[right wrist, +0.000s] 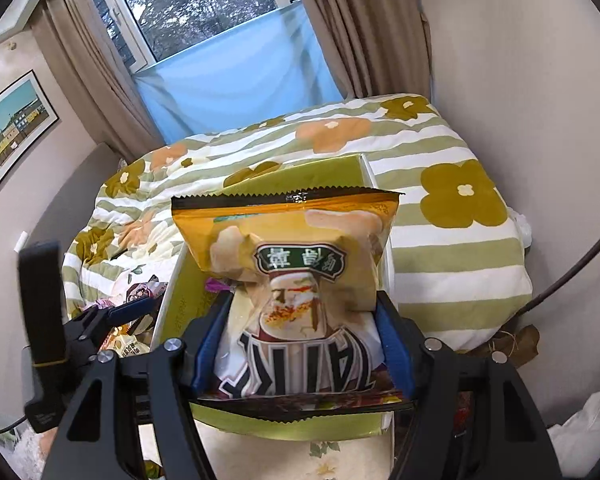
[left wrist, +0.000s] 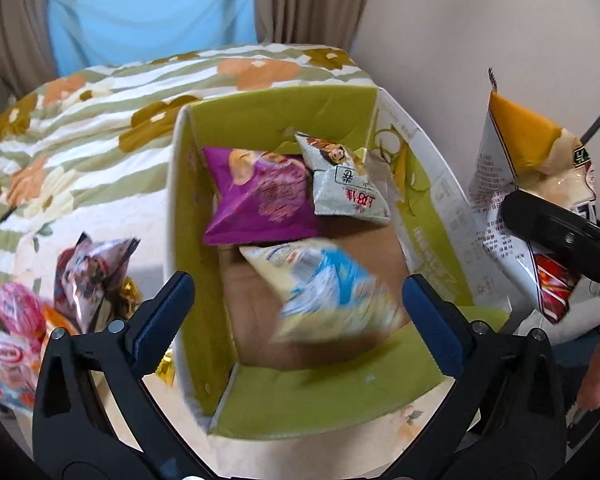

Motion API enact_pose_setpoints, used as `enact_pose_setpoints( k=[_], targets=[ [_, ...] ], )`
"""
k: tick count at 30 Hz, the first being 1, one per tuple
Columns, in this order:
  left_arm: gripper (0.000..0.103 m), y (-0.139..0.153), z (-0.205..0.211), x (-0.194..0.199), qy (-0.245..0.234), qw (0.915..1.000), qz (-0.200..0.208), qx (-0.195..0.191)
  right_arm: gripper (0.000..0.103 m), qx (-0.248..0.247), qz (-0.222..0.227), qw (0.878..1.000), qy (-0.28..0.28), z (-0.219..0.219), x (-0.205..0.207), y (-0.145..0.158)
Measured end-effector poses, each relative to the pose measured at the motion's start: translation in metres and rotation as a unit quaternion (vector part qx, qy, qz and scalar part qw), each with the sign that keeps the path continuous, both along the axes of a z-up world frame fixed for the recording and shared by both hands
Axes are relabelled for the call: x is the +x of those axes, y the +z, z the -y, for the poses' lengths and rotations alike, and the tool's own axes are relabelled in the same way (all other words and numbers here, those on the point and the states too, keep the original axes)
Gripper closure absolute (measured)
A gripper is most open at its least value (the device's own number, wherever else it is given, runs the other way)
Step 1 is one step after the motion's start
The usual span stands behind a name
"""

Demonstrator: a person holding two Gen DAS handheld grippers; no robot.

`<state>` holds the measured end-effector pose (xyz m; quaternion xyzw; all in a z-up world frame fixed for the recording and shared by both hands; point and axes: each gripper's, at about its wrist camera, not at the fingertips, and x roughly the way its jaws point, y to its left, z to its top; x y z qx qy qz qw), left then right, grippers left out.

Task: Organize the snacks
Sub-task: 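Carry both bags over the box and open both tools to drop them, then withdraw both tools from the box back toward the table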

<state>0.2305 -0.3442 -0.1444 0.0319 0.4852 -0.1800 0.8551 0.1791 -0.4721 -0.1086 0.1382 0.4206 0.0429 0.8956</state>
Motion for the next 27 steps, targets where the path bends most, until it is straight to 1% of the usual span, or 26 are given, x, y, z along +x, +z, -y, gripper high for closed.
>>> enact_pose_setpoints(
  k=[3,7,11,18,20,21,22,24,27],
  targets=[
    [0.001,0.004,-0.013,-0.007,0.01,0.9999,-0.001,-0.008,0.039,-0.004,-0.004,1.0,0.013,-0.001,0.002,-0.003],
    [0.001,0.01,-0.026,-0.013,0.027,0.9996,0.006,-0.004,0.039,-0.004,-0.01,0.999,0.032,-0.007,0.009,-0.006],
    [0.001,0.015,-0.037,-0.019,0.043,0.999,0.009,-0.011,0.038,-0.004,-0.02,0.999,0.05,-0.014,0.021,-0.01],
    [0.001,0.02,-0.045,-0.026,0.065,0.9978,0.015,0.0,0.037,-0.013,-0.046,0.996,0.072,-0.025,0.046,-0.029],
    [0.001,0.02,-0.048,-0.027,0.072,0.9973,0.012,-0.002,0.033,-0.01,-0.051,0.996,0.071,-0.025,0.052,-0.035],
    [0.001,0.019,-0.048,-0.027,0.074,0.9972,0.012,-0.002,0.023,-0.008,-0.05,0.996,0.069,-0.024,0.052,-0.037],
    [0.001,0.018,-0.047,-0.028,0.076,0.997,0.011,0.0,0.011,-0.005,-0.047,0.997,0.067,-0.023,0.052,-0.038],
    [0.001,0.016,-0.047,-0.029,0.078,0.9969,0.01,0.006,0.002,-0.004,-0.041,0.997,0.065,-0.021,0.05,-0.039],
    [0.001,0.012,-0.045,-0.03,0.08,0.9968,0.005,0.007,0.001,-0.007,-0.034,0.997,0.062,-0.02,0.042,-0.04]
  ],
)
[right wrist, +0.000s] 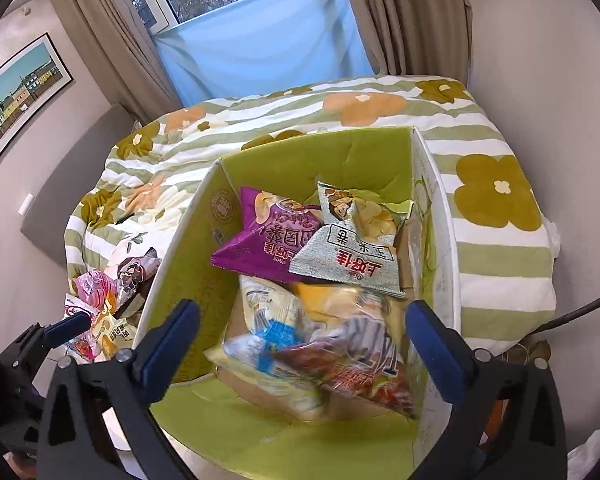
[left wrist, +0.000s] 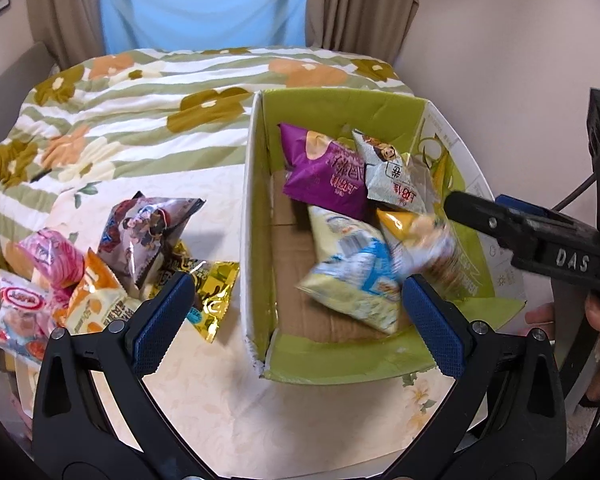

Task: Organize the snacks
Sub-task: 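Withdraw both tools from the box back toward the table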

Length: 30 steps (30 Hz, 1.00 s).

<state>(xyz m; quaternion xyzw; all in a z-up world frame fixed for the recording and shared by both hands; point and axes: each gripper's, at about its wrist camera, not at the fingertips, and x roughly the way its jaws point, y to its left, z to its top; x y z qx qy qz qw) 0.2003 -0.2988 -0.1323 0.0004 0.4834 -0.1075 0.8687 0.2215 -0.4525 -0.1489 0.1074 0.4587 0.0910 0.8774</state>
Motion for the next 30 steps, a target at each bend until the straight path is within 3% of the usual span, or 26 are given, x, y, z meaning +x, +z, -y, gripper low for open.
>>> enact_pose_setpoints(
  k=[9,18,24,30],
  targets=[
    [0.001,-0.002,0.008,-0.007,-0.012,0.9999,0.0,-0.006,0.001,-0.006,-0.008,1.0,-0.001,0.006,-0.017,-0.006],
    [0.001,0.022,0.003,-0.024,-0.015,0.9995,0.026,-0.011,0.001,-0.011,0.01,1.0,-0.006,0.008,-0.033,0.015],
    [0.001,0.048,-0.025,-0.045,0.007,0.9988,0.047,0.003,0.001,-0.01,0.016,1.0,0.007,-0.005,-0.042,0.034],
    [0.001,0.07,-0.068,-0.065,0.033,0.9971,0.068,0.007,0.001,-0.007,0.056,0.998,0.025,-0.033,-0.059,0.061]
  ],
)
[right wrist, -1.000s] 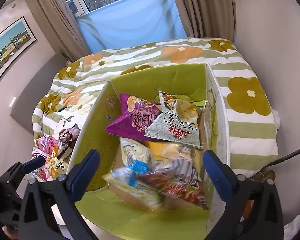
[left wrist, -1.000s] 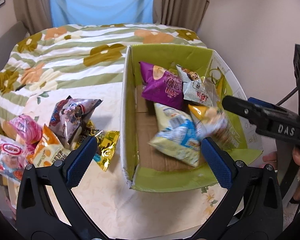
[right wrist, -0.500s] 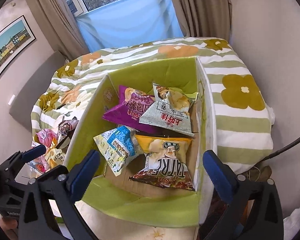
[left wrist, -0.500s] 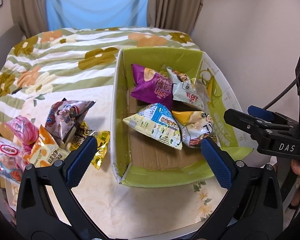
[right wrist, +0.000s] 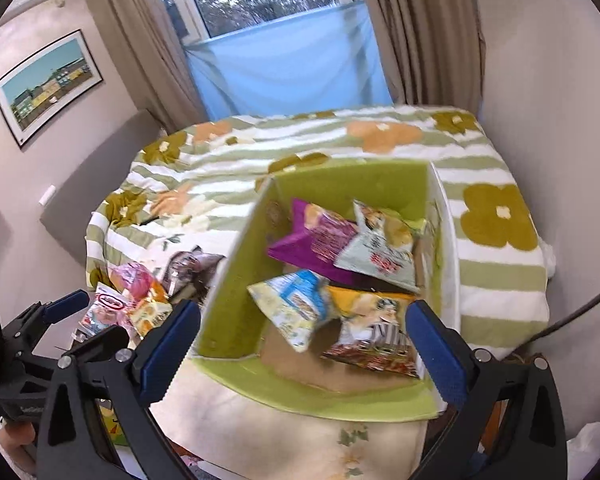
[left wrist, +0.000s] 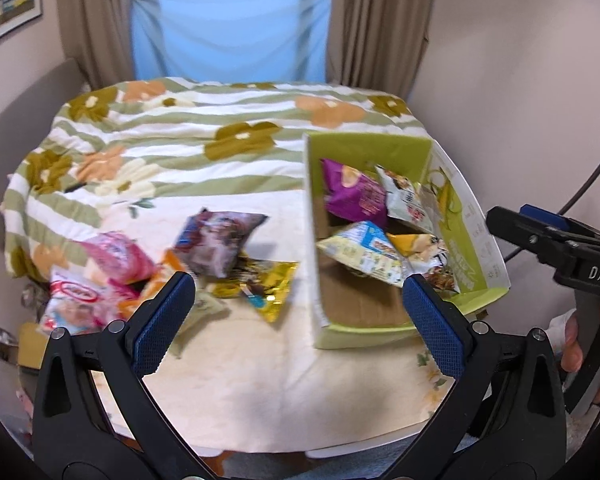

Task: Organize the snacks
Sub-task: 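Withdraw both tools from the box back toward the table, then grasp the white-red bag with the left tool while the right tool grasps the orange cake bag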

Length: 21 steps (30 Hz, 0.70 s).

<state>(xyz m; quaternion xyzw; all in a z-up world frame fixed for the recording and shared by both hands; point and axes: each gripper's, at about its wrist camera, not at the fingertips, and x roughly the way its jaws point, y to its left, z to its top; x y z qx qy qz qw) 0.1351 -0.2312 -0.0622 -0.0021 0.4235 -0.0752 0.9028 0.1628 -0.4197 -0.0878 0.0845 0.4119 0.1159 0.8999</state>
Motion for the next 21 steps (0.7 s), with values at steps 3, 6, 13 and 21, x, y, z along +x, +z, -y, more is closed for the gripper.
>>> enact_pose_setpoints(
  k=[3,6,13,21],
  targets=[
    [0.001,0.012,-0.03,-0.012,0.011,0.9998,0.016,-0.004,0.001,-0.003,0.024,1.0,-0.002,-0.016,-0.009,0.015],
    [0.001,0.019,-0.058,-0.022,0.016,0.9995,0.027,-0.01,0.001,-0.01,0.048,0.999,-0.016,-0.035,-0.022,0.028],
    [0.001,0.024,-0.135,-0.035,0.008,0.9994,0.026,-0.021,0.001,-0.027,0.058,0.996,-0.062,-0.089,-0.05,0.035],
    [0.001,0.013,-0.221,-0.035,-0.002,0.9996,0.018,-0.022,0.001,-0.003,0.04,0.994,-0.1,-0.148,-0.068,0.017]
  ],
)
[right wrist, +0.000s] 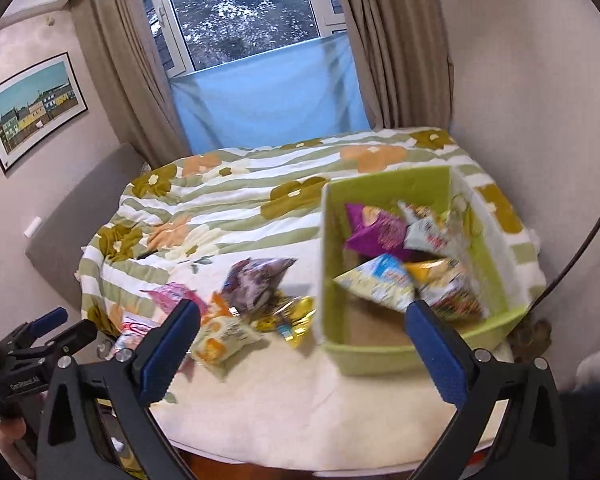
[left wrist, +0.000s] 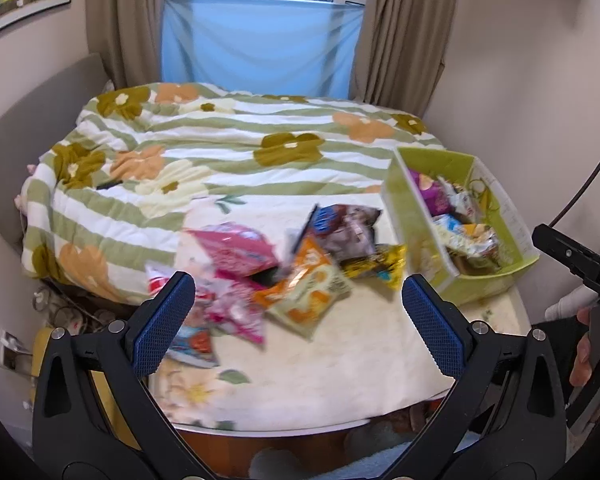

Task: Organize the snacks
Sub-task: 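Grasp the white-red bag with the left tool while the right tool grasps the orange cake bag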

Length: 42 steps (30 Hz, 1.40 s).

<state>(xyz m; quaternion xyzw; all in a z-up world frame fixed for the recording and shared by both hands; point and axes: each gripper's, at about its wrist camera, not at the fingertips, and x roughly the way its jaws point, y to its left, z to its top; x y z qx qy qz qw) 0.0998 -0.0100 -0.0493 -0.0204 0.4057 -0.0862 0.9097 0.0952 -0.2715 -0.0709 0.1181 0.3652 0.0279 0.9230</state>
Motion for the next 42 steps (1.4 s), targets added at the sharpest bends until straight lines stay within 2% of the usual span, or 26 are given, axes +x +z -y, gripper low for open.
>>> enact_pose_setpoints(
  k=[6,13,17,23,29,33,36,38,40,42],
  targets=[
    [0.001,-0.027,-0.057,0.013,0.009,0.9996,-0.024,0.013,0.001,0.024,-0.022,0.999,-0.018,-0.047,0.002,-0.025],
    [0.001,-0.082,-0.109,0.044,0.01,0.997,-0.074,0.018,0.001,0.061,-0.056,0.996,-0.044,-0.087,0.017,-0.071],
    [0.001,-0.116,-0.122,0.064,0.011,0.994,-0.108,0.011,0.001,0.079,-0.079,0.993,-0.047,-0.105,0.028,-0.096],
    [0.001,-0.159,-0.127,0.087,0.018,0.9903,-0.136,0.02,0.001,0.087,-0.1,0.99,-0.043,-0.122,0.049,-0.129],
    [0.002,-0.185,-0.132,0.099,0.034,0.987,-0.156,0.019,0.001,0.107,-0.131,0.985,-0.029,-0.13,0.076,-0.159],
    [0.023,-0.198,-0.131,0.102,0.04,0.9829,-0.178,0.019,0.001,0.116,-0.157,0.98,-0.022,-0.131,0.091,-0.177],
    [0.027,-0.202,-0.129,0.103,0.042,0.9816,-0.185,0.018,0.001,0.135,-0.172,0.976,-0.024,-0.127,0.097,-0.187],
    [0.032,-0.204,-0.127,0.102,0.041,0.981,-0.189,0.019,0.001,0.147,-0.178,0.973,-0.023,-0.126,0.1,-0.191],
    [0.044,-0.207,-0.123,0.103,0.037,0.9789,-0.199,0.025,0.001,0.152,-0.182,0.971,-0.022,-0.126,0.103,-0.192],
    [0.046,-0.208,-0.119,0.101,0.037,0.9791,-0.197,0.038,0.001,0.154,-0.185,0.97,-0.021,-0.127,0.107,-0.193]
  ],
)
